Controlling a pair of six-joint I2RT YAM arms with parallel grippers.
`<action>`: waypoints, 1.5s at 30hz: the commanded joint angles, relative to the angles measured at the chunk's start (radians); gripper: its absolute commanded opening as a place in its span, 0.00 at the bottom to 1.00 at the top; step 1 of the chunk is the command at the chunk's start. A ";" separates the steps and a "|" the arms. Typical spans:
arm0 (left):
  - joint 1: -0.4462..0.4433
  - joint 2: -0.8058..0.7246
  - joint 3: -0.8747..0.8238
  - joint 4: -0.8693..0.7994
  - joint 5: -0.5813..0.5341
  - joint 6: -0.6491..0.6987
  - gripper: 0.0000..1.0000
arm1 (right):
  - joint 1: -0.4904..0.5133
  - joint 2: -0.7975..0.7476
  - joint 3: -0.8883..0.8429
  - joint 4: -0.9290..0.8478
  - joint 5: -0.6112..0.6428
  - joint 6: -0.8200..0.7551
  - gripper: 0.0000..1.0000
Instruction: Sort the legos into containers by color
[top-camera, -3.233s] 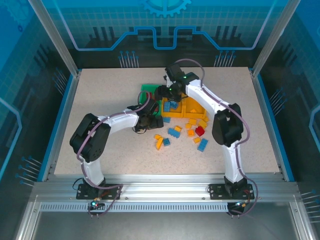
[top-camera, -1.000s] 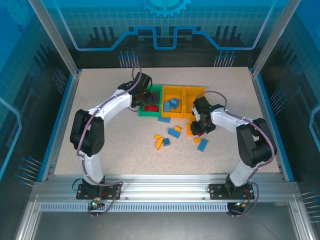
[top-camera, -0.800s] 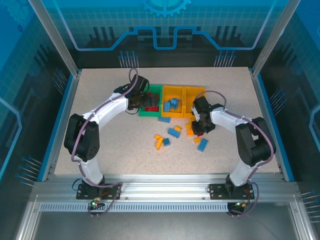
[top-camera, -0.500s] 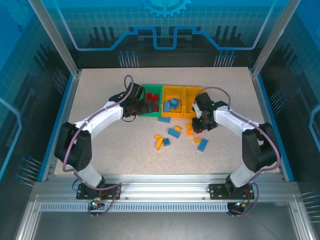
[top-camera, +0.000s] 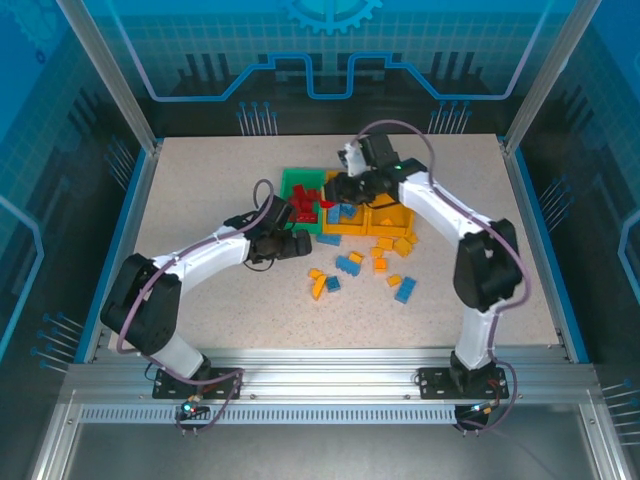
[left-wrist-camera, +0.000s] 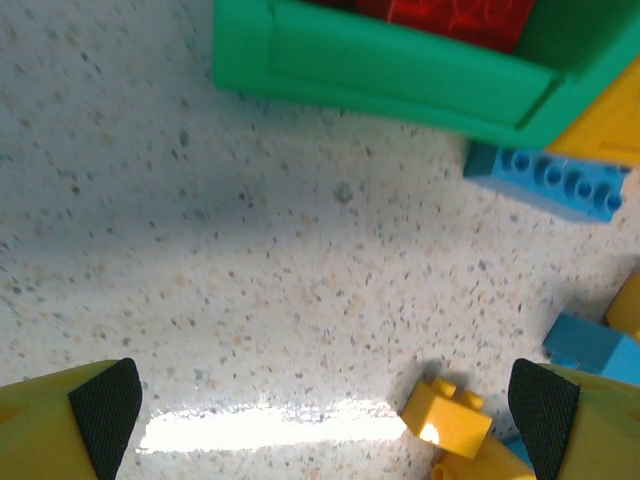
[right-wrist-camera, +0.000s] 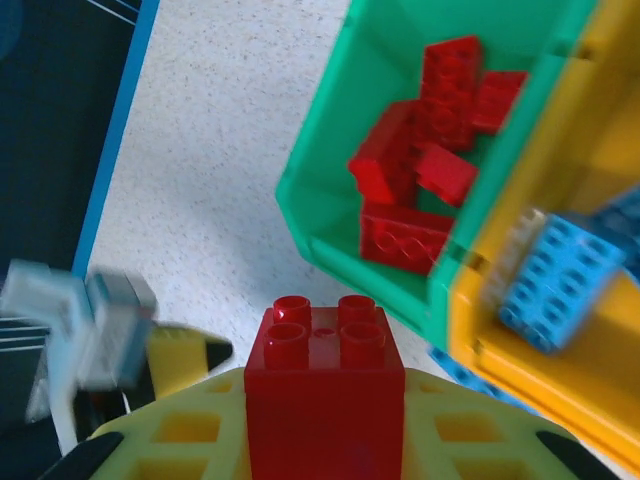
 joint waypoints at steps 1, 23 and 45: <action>-0.016 -0.038 -0.053 0.039 -0.010 -0.041 0.99 | 0.023 0.119 0.157 -0.072 -0.017 0.074 0.26; -0.246 -0.110 -0.238 0.188 0.094 0.065 0.97 | 0.064 0.305 0.453 -0.231 0.102 0.109 0.72; -0.307 0.059 -0.139 0.199 0.024 0.176 0.68 | -0.298 -0.359 -0.399 -0.111 0.357 -0.001 0.86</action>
